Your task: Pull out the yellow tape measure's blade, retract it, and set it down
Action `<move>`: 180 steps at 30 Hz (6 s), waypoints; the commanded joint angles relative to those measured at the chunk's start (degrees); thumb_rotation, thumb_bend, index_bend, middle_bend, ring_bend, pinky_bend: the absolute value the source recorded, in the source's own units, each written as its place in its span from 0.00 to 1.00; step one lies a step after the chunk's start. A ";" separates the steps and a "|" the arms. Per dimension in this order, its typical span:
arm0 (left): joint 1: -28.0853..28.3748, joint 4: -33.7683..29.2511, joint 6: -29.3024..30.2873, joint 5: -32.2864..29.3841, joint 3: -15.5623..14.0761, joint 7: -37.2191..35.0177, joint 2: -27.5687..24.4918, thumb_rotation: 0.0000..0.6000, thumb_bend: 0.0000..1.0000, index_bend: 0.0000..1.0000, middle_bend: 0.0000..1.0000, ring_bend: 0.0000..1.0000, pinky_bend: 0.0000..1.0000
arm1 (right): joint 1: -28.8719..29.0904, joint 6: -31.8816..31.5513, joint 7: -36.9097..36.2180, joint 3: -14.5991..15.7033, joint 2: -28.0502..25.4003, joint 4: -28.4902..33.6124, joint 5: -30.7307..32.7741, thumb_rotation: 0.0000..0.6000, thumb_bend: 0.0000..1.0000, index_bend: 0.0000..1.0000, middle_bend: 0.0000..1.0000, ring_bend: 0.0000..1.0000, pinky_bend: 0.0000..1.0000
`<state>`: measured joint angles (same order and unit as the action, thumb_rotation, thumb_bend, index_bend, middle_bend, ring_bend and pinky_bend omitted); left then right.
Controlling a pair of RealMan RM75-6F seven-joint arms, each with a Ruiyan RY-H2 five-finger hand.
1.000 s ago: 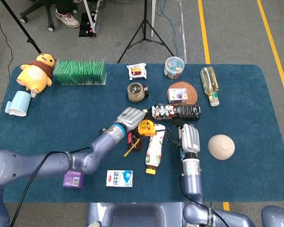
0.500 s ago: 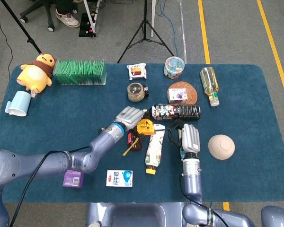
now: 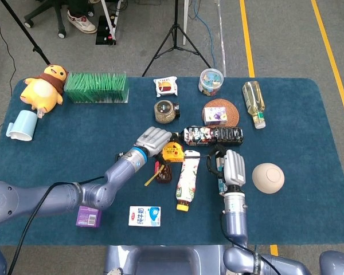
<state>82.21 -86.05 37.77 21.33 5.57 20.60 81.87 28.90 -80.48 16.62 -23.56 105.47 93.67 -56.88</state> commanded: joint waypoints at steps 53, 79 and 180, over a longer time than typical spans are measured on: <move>-17.22 -6.78 1.29 11.94 -6.01 -4.47 -17.48 1.00 0.35 0.57 0.42 0.31 0.48 | -3.80 1.68 -7.42 -2.52 -8.02 0.18 3.92 1.00 0.60 0.62 0.50 0.50 0.40; -10.63 -8.39 4.00 6.62 -0.79 0.76 -10.99 1.00 0.35 0.57 0.42 0.31 0.48 | -1.66 1.15 -5.37 -1.49 -5.77 1.69 2.83 1.00 0.61 0.62 0.50 0.50 0.40; -44.63 -15.10 31.56 29.69 -6.12 -10.84 -16.31 1.00 0.23 0.29 0.13 0.03 0.27 | -6.38 5.65 -11.03 8.87 -21.24 -9.53 -10.73 1.00 0.45 0.34 0.34 0.30 0.25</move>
<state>40.54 -99.78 66.16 48.65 -0.07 10.89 66.60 22.79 -74.98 5.53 -14.95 84.44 84.11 -67.56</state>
